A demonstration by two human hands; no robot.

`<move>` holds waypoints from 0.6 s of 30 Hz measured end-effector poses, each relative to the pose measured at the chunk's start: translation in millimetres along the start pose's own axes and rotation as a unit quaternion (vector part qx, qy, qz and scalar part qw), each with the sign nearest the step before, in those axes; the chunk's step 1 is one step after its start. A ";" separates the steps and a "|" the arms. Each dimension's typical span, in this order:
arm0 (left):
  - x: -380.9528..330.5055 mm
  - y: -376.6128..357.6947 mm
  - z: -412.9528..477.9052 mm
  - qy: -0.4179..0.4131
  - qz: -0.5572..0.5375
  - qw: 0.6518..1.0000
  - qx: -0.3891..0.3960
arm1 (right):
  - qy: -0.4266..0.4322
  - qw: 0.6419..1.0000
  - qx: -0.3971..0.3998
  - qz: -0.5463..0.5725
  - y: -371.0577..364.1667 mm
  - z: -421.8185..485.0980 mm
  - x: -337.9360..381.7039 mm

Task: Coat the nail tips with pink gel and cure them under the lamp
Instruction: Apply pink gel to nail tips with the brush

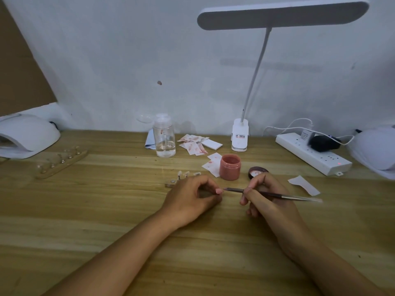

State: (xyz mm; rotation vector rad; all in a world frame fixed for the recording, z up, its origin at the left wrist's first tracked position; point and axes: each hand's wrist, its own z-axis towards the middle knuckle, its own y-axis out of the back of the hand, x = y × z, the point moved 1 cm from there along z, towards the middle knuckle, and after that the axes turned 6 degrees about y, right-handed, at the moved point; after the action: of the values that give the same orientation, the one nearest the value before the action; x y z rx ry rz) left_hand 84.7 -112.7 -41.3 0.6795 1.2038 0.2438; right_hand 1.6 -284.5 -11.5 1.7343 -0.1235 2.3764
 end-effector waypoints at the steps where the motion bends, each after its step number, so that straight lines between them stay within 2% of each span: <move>1: 0.0 -0.1 0.1 -0.001 0.003 1.000 -0.001 | 0.000 1.000 0.001 0.001 0.1 0.0 0.2; 18: 0.9 -0.1 0.0 0.006 -0.005 1.000 0.005 | -0.001 1.000 0.005 0.004 -1.9 -0.2 2.7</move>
State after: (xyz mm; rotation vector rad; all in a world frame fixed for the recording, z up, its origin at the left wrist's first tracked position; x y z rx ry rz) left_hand 85.0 -112.3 -42.1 0.6819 1.2213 0.2343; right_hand 0.9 -282.3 -9.0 1.7429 -0.1187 2.3846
